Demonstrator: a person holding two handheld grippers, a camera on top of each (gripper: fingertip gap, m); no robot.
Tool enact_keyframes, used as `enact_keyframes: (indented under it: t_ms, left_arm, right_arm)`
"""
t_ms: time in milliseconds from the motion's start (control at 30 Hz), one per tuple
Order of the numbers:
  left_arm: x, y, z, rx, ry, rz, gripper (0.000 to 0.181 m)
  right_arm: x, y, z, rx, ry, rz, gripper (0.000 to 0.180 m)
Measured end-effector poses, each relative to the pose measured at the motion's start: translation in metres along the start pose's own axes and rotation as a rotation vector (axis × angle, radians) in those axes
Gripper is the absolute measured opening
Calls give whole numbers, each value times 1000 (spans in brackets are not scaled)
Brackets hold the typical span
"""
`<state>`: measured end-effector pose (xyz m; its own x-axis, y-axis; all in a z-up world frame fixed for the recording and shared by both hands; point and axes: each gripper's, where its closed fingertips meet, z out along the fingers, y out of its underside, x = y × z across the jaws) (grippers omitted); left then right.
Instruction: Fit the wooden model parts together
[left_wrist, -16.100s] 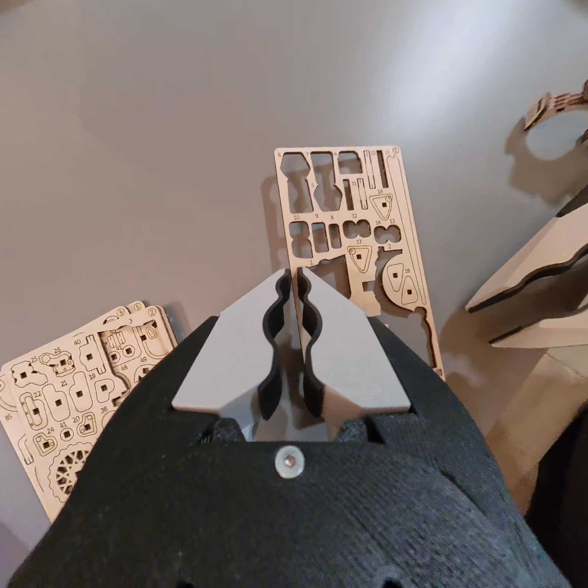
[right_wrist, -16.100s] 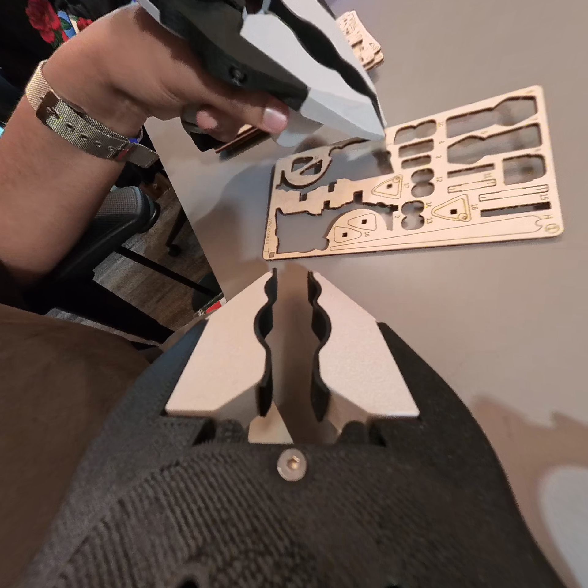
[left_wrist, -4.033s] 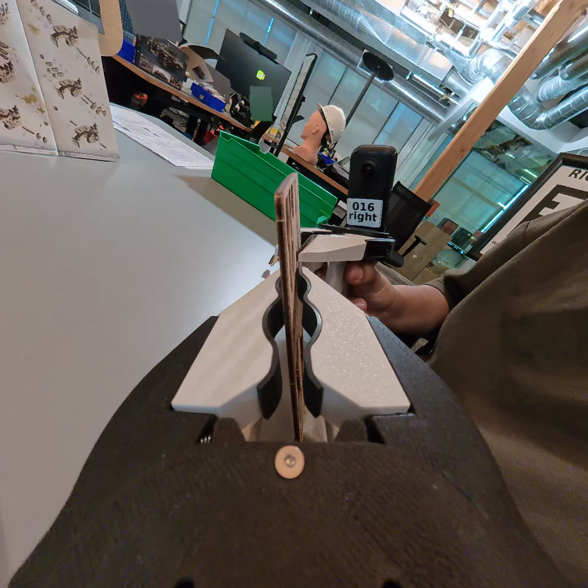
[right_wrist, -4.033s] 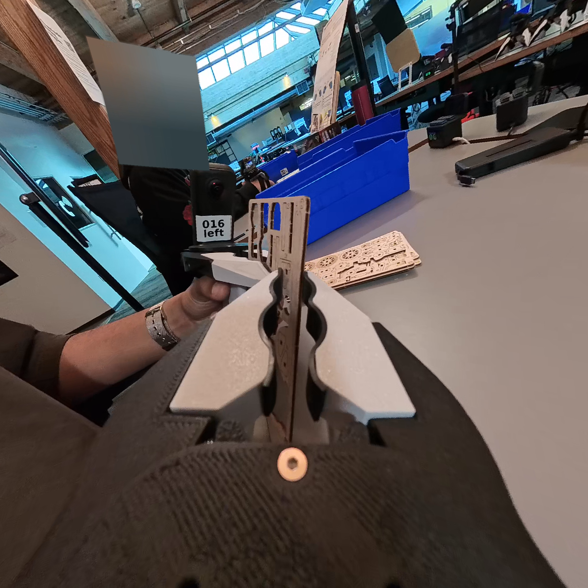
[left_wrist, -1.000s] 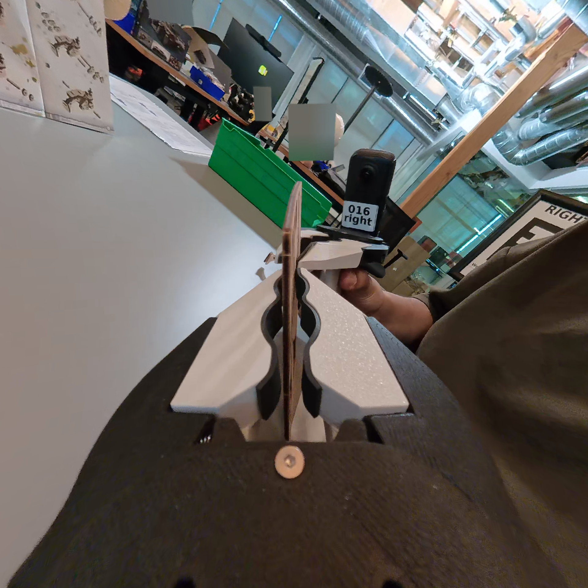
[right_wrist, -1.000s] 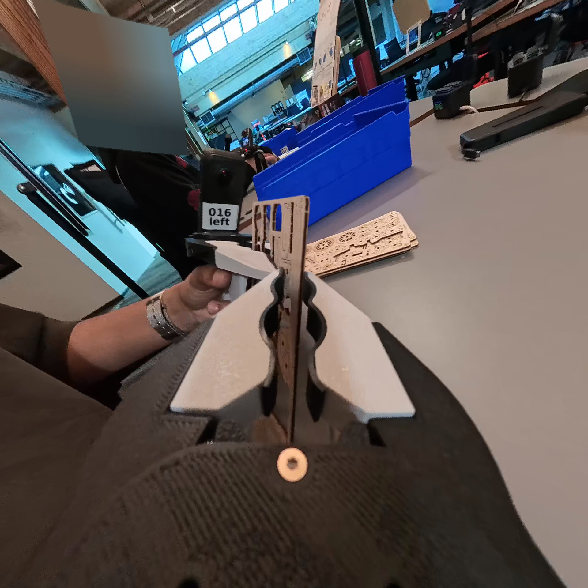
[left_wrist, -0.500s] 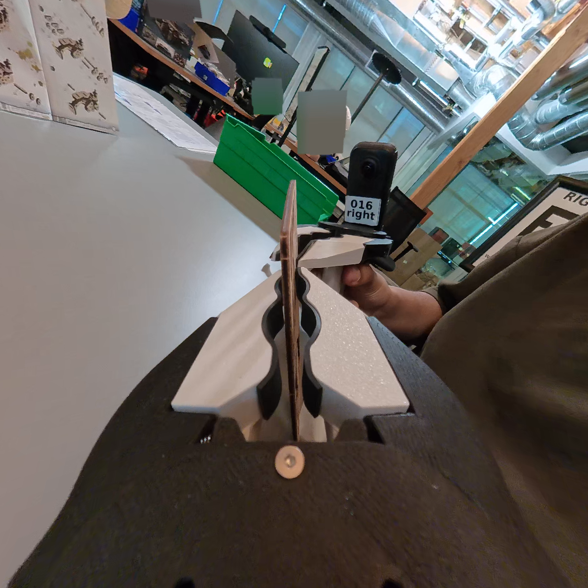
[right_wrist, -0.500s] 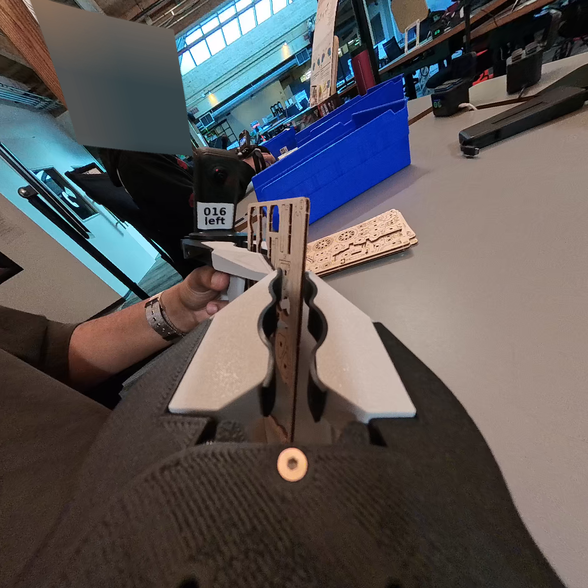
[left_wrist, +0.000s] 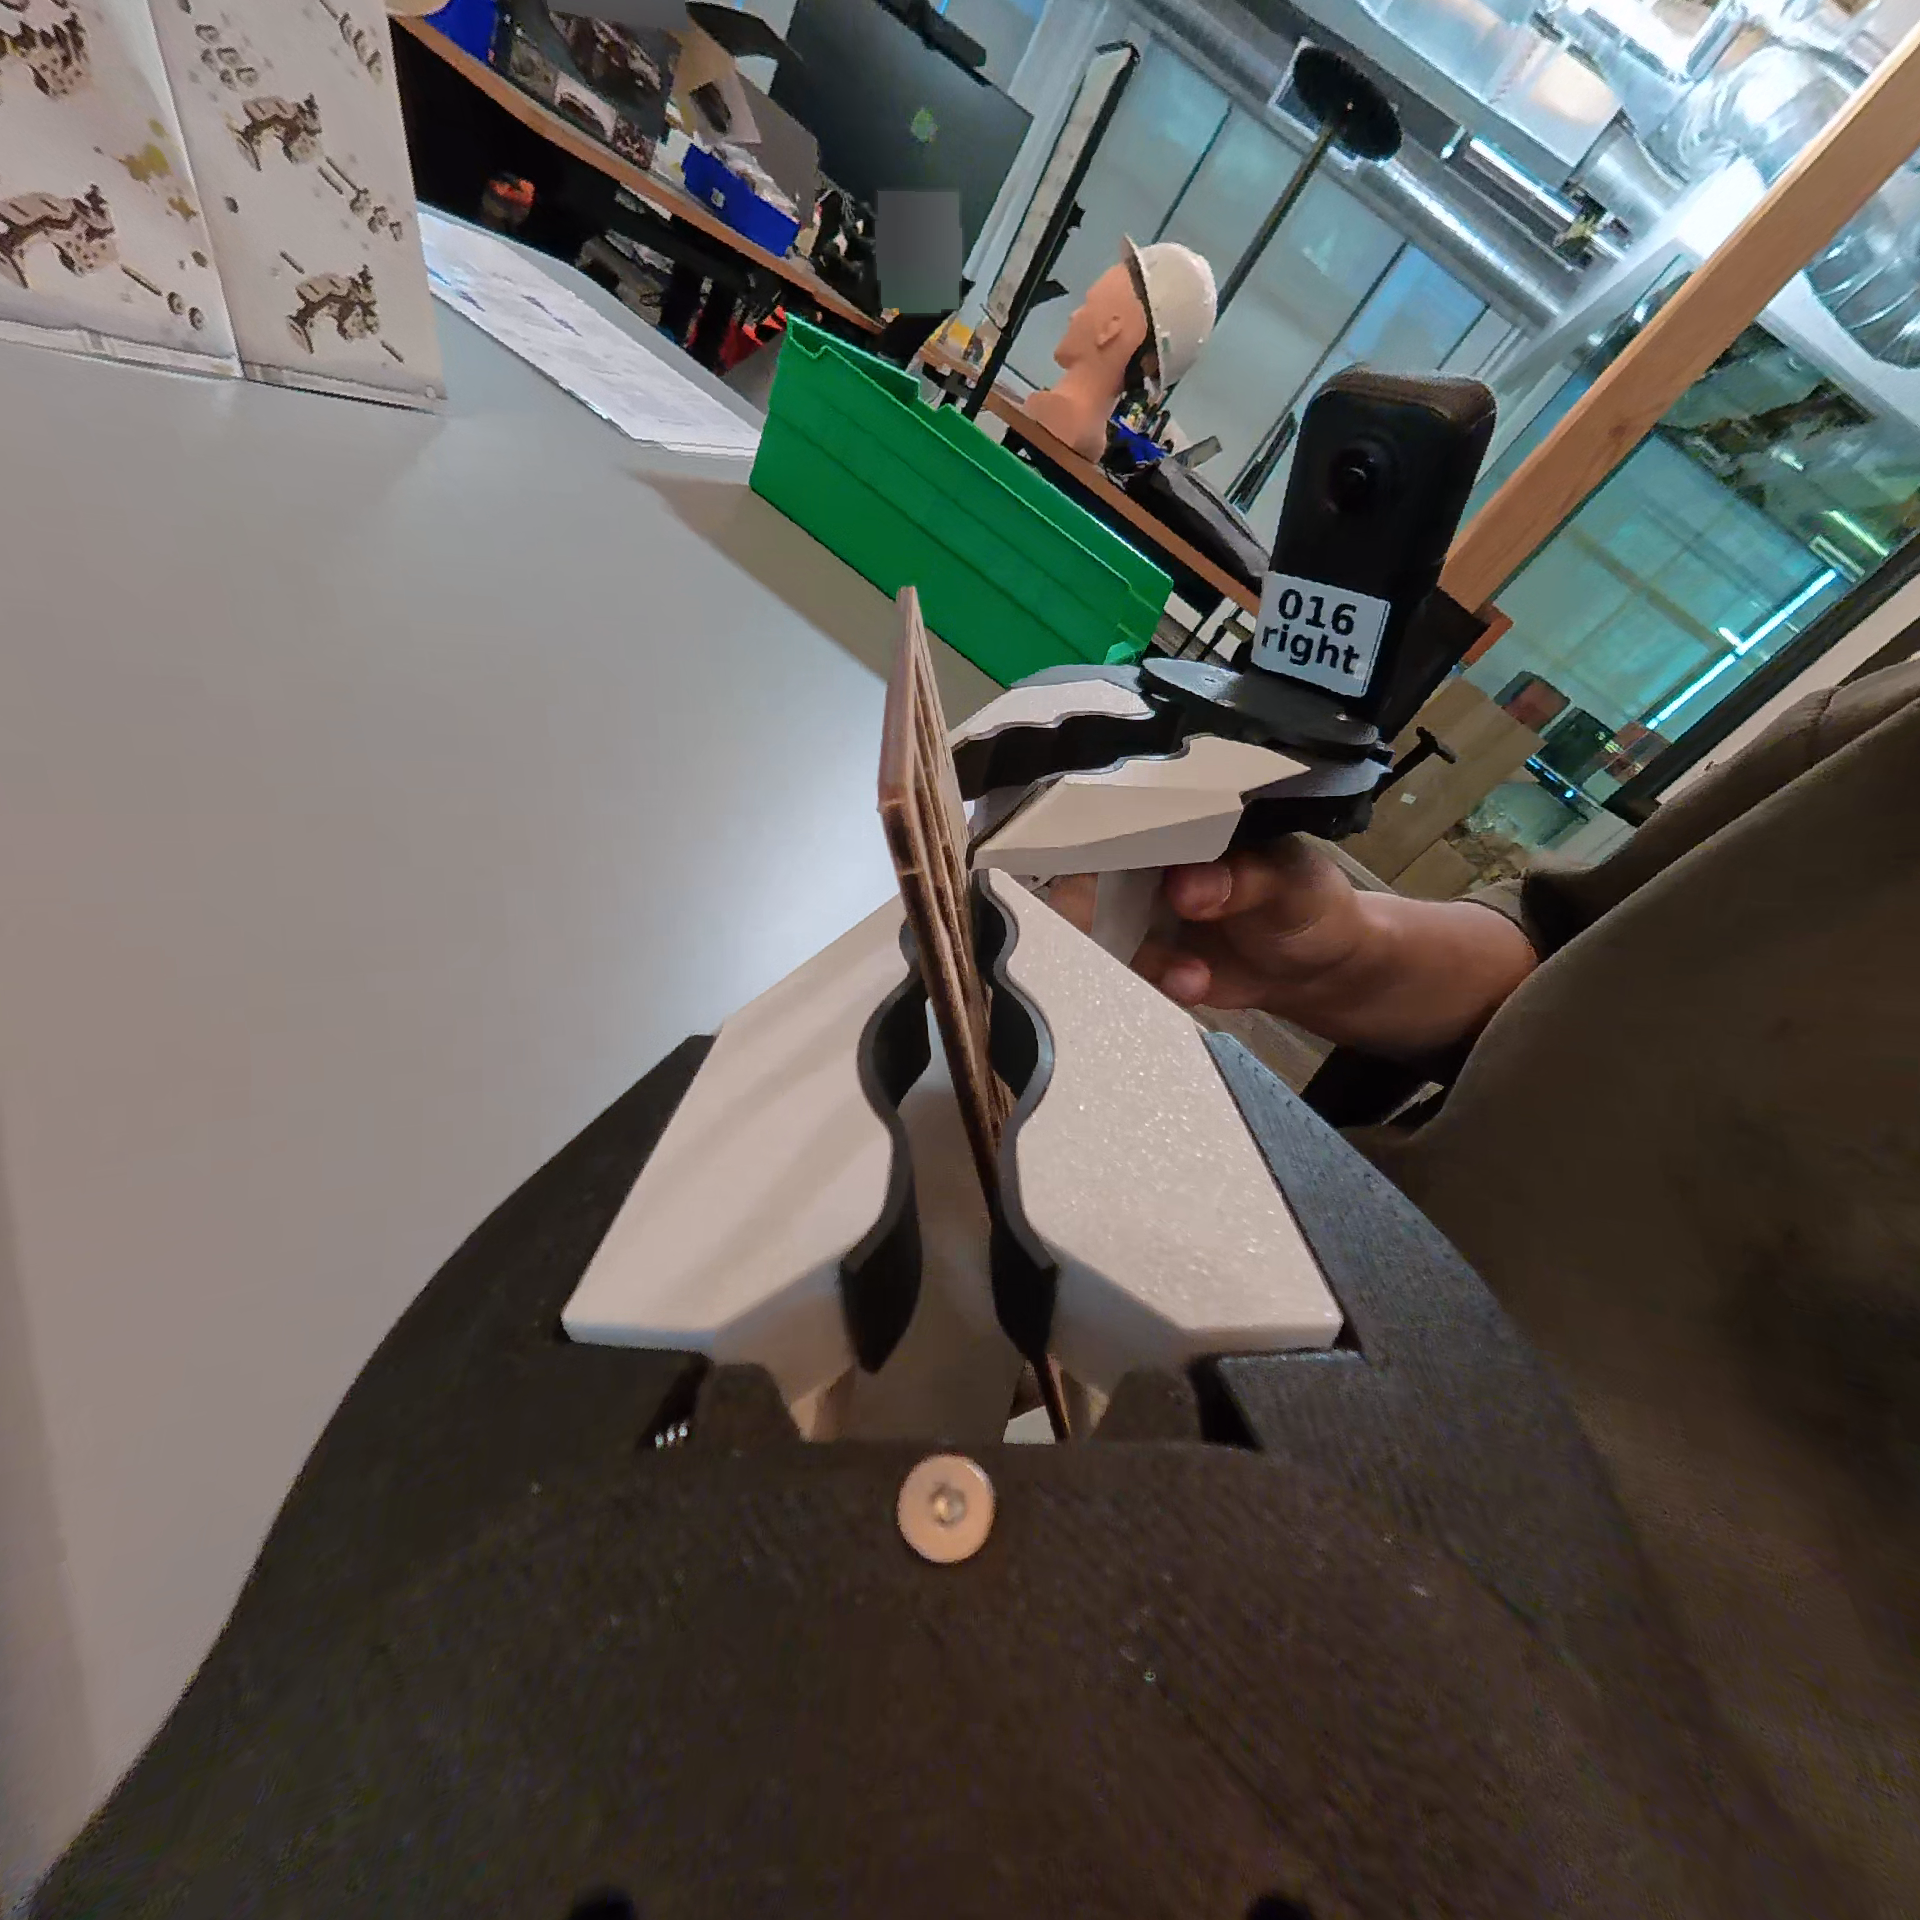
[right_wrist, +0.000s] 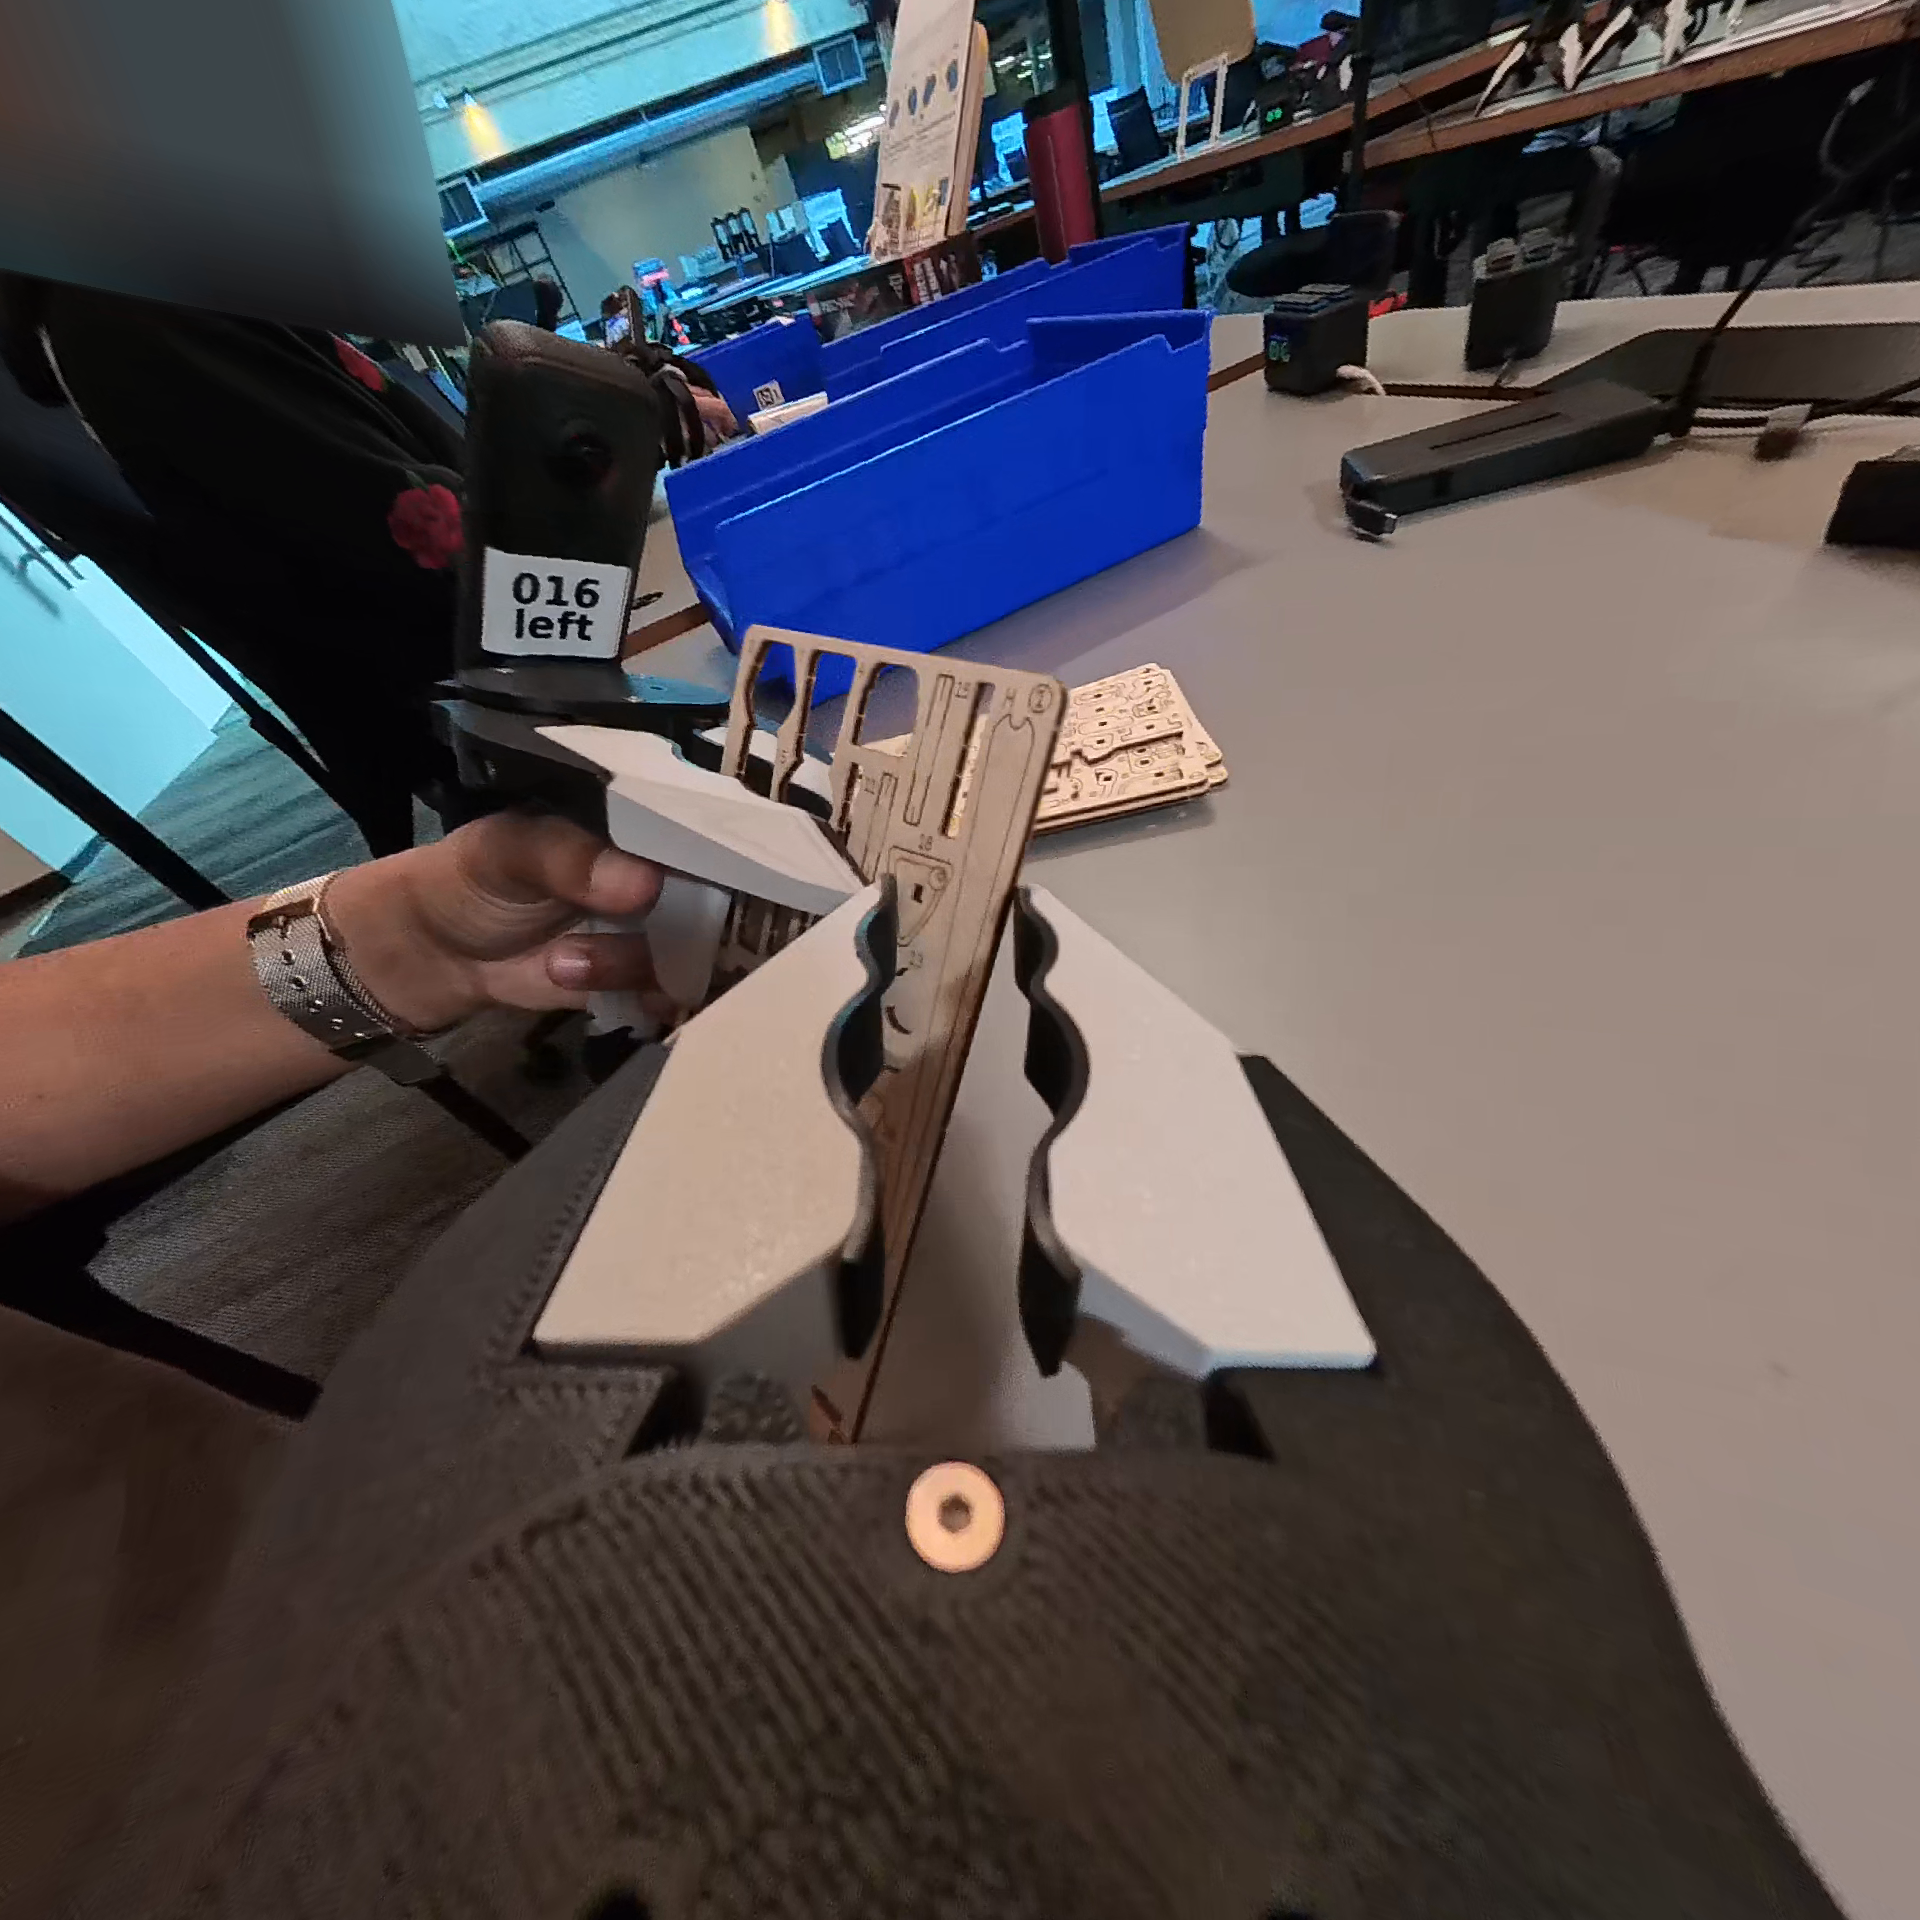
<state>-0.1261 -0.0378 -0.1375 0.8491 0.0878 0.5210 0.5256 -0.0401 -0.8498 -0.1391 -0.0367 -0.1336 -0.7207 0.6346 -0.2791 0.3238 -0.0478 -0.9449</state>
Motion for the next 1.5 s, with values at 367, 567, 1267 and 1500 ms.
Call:
enact_keyframes:
  t_ms: [367,567,1267,1500]
  left_arm:
    - [-1,-6,-6,34,6,1,1]
    - [-1,-7,-6,43,8,-1,1]
    - [0,-5,-6,40,27,-20,1]
    - [-1,-5,-6,42,29,-27,1]
  right_arm:
    - [1,-1,1,9,2,16,23]
    - [0,-1,1,16,-5,15,21]
    - [-6,0,4,16,-28,28,19]
    - [-5,0,4,16,-26,26,20]
